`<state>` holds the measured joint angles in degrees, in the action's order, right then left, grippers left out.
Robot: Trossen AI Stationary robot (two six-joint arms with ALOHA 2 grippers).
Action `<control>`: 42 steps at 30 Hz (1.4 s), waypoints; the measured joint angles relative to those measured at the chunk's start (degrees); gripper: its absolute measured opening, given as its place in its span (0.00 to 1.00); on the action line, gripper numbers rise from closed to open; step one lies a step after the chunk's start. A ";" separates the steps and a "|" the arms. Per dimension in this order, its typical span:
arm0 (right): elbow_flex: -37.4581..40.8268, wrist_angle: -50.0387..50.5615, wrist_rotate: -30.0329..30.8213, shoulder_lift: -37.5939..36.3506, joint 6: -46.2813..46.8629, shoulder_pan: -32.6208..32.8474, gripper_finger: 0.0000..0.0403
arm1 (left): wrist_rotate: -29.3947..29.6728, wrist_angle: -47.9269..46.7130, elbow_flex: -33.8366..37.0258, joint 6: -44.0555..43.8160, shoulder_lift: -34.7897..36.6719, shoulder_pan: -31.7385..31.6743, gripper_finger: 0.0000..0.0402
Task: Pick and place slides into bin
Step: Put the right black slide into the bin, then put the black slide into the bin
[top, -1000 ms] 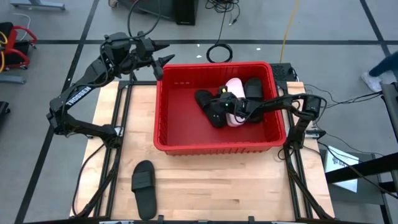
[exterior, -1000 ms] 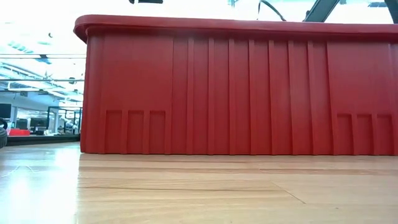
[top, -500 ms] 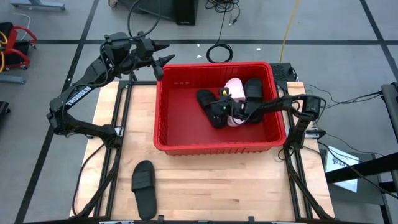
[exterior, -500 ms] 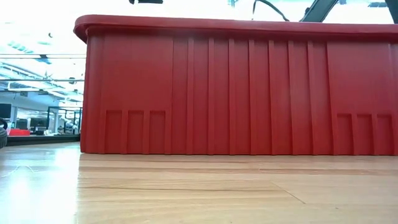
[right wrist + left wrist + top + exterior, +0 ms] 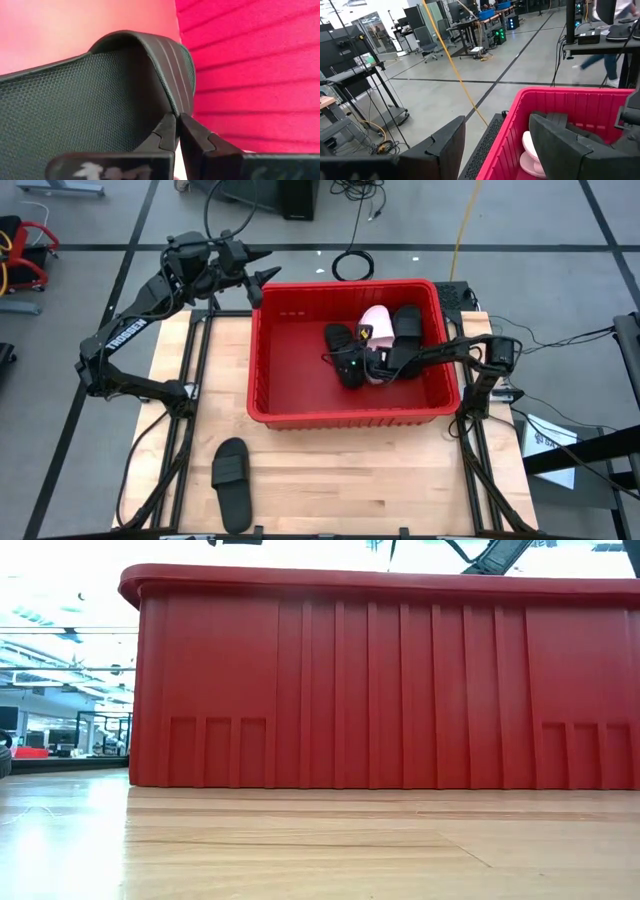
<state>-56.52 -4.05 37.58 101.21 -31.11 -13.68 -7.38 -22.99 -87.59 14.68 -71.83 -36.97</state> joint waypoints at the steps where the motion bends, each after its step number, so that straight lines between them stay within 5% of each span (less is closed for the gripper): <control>1: -0.64 1.72 0.77 0.00 1.13 0.22 0.00 | 0.00 0.16 0.00 0.00 0.00 0.00 0.56; 16: -3.00 7.44 2.82 -0.02 8.72 0.25 0.02 | 0.00 0.18 -0.02 -0.22 0.00 0.00 0.56; 35: -3.05 5.57 2.84 -0.09 6.53 0.24 0.41 | 0.00 0.12 -0.02 -0.35 0.00 0.00 0.56; 42: -3.05 5.60 2.75 -0.77 6.83 1.26 0.48 | 0.00 0.06 -0.02 -0.37 0.00 0.00 0.56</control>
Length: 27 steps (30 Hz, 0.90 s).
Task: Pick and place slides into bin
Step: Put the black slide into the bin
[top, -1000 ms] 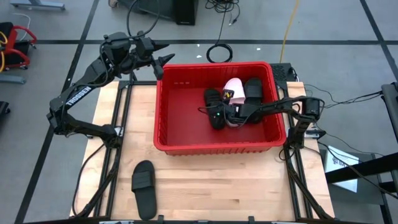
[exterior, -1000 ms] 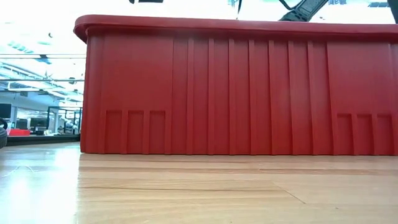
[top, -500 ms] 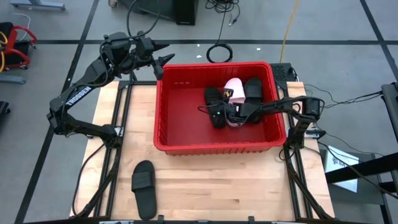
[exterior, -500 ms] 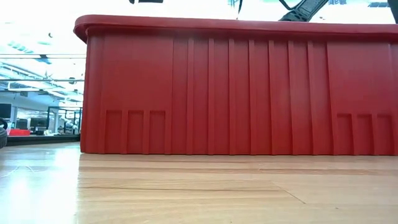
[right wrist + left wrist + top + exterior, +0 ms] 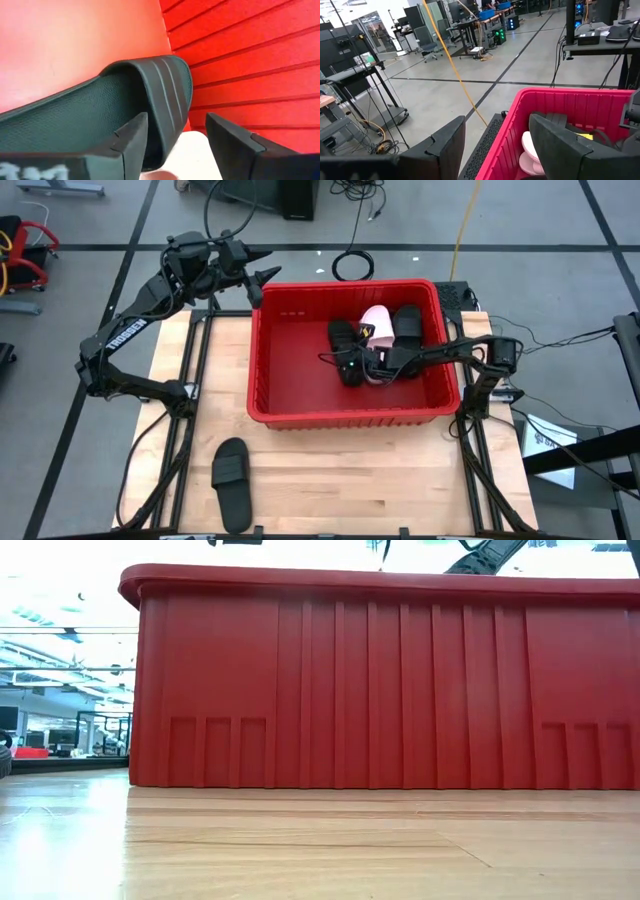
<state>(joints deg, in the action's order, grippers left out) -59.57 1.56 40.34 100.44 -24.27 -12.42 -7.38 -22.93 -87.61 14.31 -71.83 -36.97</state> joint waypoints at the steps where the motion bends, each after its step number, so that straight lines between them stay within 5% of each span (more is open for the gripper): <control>1: 0.00 0.31 0.00 -0.31 0.00 0.21 0.48 | -0.01 -0.03 0.00 0.00 0.00 0.00 0.56; 13: 0.01 0.43 0.10 -8.37 -0.39 2.05 0.47 | 0.55 -1.68 0.00 2.37 0.82 -0.01 0.56; 27: 0.04 -0.69 -0.02 -22.57 3.16 4.96 0.46 | 3.57 -11.04 -0.02 3.78 10.39 3.66 0.56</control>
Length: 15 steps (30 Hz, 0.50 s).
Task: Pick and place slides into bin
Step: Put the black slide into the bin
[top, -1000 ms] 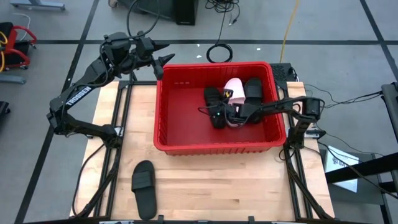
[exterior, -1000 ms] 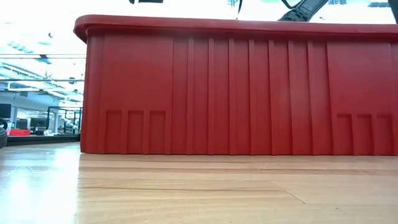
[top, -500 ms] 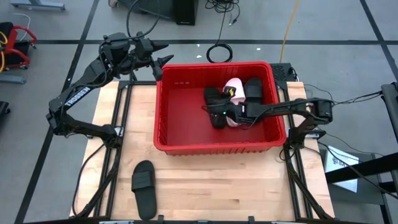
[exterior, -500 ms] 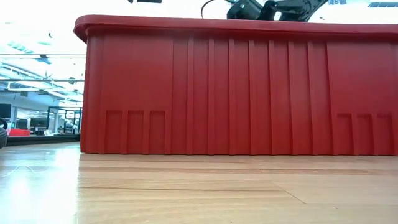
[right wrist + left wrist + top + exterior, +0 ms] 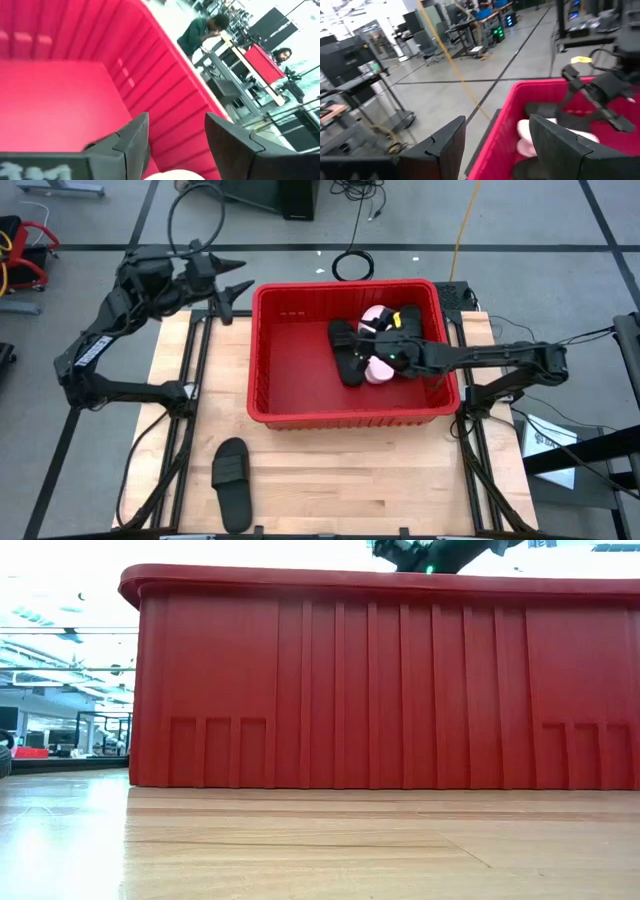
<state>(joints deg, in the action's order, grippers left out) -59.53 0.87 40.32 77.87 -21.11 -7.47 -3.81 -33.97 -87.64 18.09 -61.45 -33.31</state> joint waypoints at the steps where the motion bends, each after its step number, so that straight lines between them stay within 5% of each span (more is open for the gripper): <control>1: 0.00 -0.02 0.02 -0.83 0.67 0.64 0.46 | -0.03 -0.43 0.00 -0.47 0.51 0.79 0.56; 15: 0.02 -4.93 -3.31 -5.25 7.37 12.83 0.45 | 8.94 -8.93 0.00 -4.73 1.83 19.24 0.56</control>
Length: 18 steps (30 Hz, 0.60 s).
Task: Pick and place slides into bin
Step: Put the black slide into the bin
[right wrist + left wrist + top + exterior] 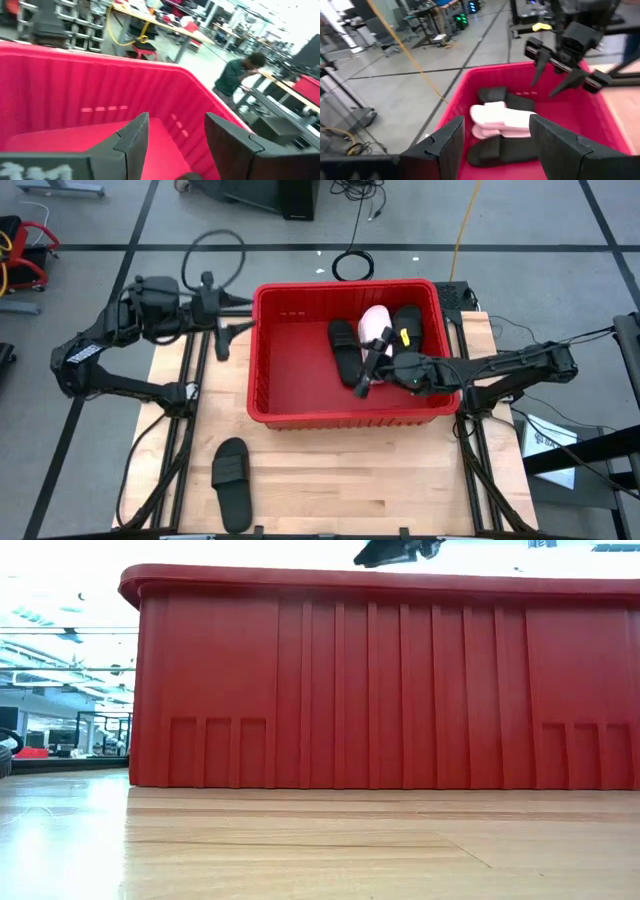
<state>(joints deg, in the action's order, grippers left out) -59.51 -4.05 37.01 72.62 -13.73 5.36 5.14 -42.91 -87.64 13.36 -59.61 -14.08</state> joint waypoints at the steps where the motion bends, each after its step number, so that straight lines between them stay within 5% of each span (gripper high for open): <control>1: 0.00 0.02 -0.02 0.00 0.02 0.89 0.45 | 1.20 -0.46 0.00 -0.16 0.00 1.77 0.56; 18: 0.00 -1.73 -0.94 0.04 12.71 12.70 0.43 | 26.81 -8.44 0.00 -9.63 -6.64 34.63 0.56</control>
<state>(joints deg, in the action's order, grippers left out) -59.51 -5.79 36.07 72.66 -1.03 18.05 31.95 -51.35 -87.64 3.73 -66.26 20.55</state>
